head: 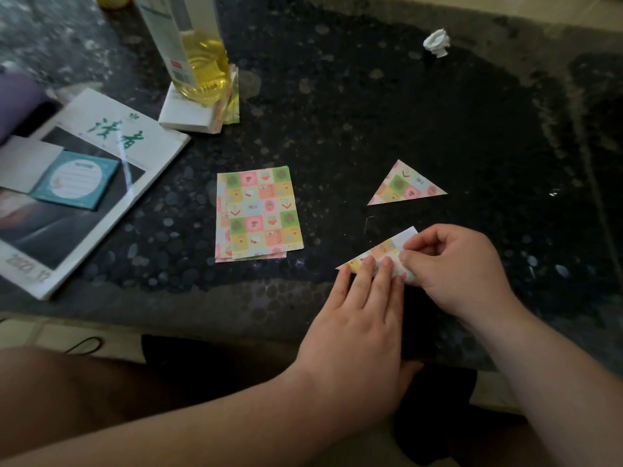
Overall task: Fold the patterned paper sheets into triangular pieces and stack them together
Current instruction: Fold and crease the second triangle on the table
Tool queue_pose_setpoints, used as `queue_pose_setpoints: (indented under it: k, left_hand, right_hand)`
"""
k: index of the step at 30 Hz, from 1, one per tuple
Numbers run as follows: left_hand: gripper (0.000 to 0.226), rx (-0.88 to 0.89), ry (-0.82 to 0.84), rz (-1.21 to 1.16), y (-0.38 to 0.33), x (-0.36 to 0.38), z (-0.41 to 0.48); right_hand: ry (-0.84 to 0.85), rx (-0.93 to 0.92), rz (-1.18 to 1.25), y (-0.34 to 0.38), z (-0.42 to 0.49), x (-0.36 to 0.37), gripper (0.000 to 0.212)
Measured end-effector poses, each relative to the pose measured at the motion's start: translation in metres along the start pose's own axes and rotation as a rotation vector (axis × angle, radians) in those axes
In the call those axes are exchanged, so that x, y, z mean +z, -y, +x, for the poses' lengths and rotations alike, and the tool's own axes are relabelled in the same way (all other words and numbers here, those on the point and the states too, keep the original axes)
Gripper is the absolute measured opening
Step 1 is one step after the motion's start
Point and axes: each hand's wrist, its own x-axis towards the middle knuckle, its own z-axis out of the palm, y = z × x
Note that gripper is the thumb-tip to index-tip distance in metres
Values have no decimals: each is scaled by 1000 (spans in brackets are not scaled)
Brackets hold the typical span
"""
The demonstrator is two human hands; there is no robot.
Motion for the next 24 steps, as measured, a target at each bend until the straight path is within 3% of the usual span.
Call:
queue_pose_setpoints:
  k: [24]
  left_hand:
    - [86, -22, -13, 27, -4, -2, 0]
  right_hand:
    - [0, 0, 26, -1, 1, -1, 16]
